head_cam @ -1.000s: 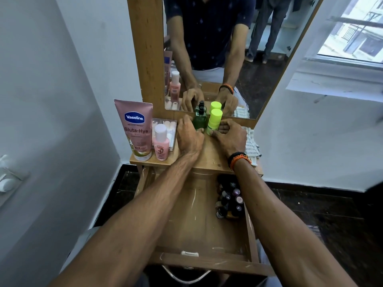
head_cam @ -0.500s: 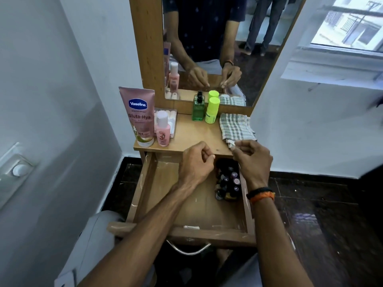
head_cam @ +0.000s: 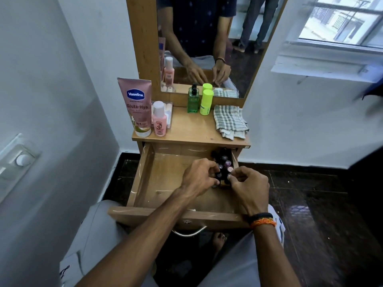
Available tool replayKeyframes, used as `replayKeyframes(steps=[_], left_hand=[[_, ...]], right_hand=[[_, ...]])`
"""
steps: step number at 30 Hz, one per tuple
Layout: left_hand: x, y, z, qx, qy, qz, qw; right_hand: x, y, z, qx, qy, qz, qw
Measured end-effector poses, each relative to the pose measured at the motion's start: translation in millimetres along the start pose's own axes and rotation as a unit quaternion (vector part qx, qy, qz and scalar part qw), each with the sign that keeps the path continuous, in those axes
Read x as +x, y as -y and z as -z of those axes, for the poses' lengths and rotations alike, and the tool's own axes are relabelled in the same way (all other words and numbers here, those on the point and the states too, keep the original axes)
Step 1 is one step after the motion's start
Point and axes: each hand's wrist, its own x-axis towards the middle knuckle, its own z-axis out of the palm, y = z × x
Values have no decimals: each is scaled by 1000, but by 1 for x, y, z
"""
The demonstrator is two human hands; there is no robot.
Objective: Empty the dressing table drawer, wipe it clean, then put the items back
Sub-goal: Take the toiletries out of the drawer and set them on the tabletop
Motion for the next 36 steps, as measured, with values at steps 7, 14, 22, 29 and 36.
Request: replayKeyframes(steps=[7, 14, 22, 29, 36], left_hand=[[-4, -5, -14, 46, -17, 8, 999], [1, -6, -21, 50, 0, 27, 998], [8, -3, -23, 81, 25, 44, 995], [4, -3, -20, 63, 25, 50, 996], [0, 3, 0, 57, 6, 43, 997]], right_hand=[[-2, 1, -2, -47, 42, 22, 998], [0, 0, -5, -53, 44, 18, 997], [1, -1, -9, -47, 57, 7, 997], [0, -1, -9, -33, 71, 7, 997], [-3, 5, 3, -5, 48, -1, 999]])
